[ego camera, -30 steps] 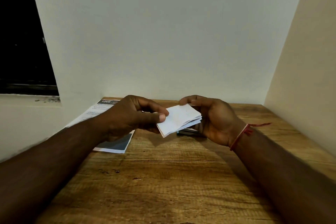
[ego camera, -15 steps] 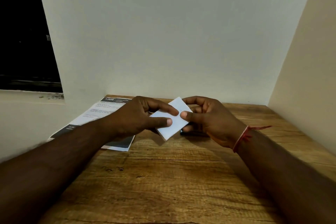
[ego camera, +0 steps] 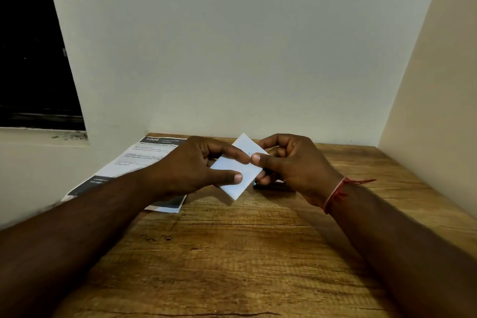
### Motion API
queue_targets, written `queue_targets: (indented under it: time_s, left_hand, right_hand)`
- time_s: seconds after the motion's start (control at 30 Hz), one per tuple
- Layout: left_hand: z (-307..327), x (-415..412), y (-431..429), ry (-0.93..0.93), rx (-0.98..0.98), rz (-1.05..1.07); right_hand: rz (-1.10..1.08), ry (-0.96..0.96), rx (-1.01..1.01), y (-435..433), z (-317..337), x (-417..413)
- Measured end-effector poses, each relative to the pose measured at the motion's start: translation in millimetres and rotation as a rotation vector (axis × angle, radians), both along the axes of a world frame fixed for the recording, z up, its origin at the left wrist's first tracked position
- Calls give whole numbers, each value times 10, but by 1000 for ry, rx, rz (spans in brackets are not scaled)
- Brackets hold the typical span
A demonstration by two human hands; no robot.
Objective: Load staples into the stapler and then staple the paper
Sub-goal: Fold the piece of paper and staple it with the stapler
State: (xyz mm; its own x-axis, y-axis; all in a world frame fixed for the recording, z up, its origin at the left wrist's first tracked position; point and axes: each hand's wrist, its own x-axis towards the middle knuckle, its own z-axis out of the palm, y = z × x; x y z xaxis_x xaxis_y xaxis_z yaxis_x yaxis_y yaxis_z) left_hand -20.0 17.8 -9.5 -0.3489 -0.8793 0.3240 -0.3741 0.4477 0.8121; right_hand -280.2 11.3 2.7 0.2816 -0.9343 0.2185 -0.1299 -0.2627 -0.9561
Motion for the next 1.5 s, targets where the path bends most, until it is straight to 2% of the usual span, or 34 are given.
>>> queue_targets:
  time_s: [0.13, 0.27, 0.4, 0.47, 0.63, 0.7, 0.77, 0.87, 1.03, 1.33, 1.5]
  left_hand:
    - [-22, 13, -20, 33, -47, 45]
    - [-40, 68, -84, 41, -141, 122]
    - [-88, 108, -173, 107, -157, 166]
    - [-101, 104, -195, 138, -140, 166]
    - [-111, 31, -152, 215, -81, 122]
    - [-111, 24, -131, 186, -91, 127]
    - [-99, 30, -108, 138, -118, 140]
    - [-88, 32, -82, 65, -176, 159]
    - [-80, 29, -67, 62, -184, 143]
    - [-82, 39, -100, 64, -220, 147]
    - [-78, 25, -101, 64, -209, 152]
  right_hand:
    - [-66, -21, -108, -72, -15, -24]
    - [-281, 358, -296, -224, -20, -191]
    - [-168, 717, -166, -274, -68, -307]
    - [-111, 908, -187, -291, -123, -304]
    - [-111, 943, -231, -317, -177, -271]
    - [-135, 892, -273, -307, -187, -252]
    - [-138, 664, -239, -287, -190, -212]
    - [-55, 172, -2, -223, -162, -115]
    - [62, -171, 315, -194, -86, -107]
    - [158, -272, 303, -212, -63, -156]
    - [221, -208, 227, -194, -77, -143]
